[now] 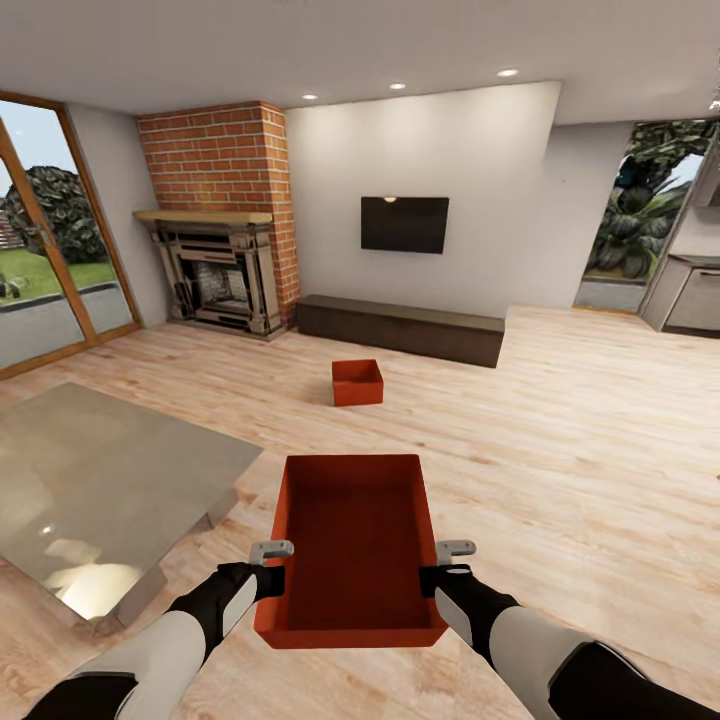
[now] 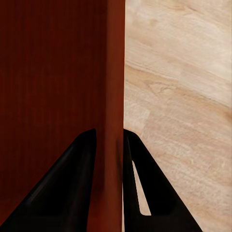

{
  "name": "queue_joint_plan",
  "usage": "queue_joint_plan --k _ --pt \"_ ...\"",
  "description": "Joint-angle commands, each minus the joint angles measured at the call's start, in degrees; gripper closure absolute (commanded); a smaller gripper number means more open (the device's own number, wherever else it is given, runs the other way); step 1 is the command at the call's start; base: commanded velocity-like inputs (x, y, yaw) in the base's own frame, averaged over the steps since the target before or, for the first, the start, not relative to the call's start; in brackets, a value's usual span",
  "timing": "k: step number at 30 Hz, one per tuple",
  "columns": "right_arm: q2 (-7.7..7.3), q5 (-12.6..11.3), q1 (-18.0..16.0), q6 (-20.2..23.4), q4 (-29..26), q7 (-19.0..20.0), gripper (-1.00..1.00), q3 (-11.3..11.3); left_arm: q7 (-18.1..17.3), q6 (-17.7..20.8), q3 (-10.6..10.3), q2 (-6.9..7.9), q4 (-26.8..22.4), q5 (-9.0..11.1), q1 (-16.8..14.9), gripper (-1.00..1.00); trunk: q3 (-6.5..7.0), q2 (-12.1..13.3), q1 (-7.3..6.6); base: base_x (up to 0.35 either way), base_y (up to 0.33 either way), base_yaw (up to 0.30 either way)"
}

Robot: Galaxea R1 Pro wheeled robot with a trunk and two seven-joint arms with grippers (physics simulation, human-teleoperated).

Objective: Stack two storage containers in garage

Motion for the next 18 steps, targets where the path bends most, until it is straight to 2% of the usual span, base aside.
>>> queue_joint_plan --k 1,9,18 --pt "0.18 0.3 0.0 0.4 -0.9 -0.4 1.00 1.2 0.5 0.4 0.2 -0.06 0.0 -0.6 0.0 1.00 0.17 0.3 -0.19 0.000 0.000 0.000" --pt "0.18 0.3 0.0 0.4 -0.9 -0.4 1.00 1.2 0.5 0.4 0.2 -0.06 0.0 -0.6 0.0 1.00 2.33 3.5 -1.95 0.000 0.000 0.000" --pt "0.18 0.3 0.0 0.4 -0.9 -0.4 1.00 1.2 0.5 0.4 0.2 -0.06 0.0 -0.6 0.0 1.00 3.15 3.5 -1.95 0.000 0.000 0.000"
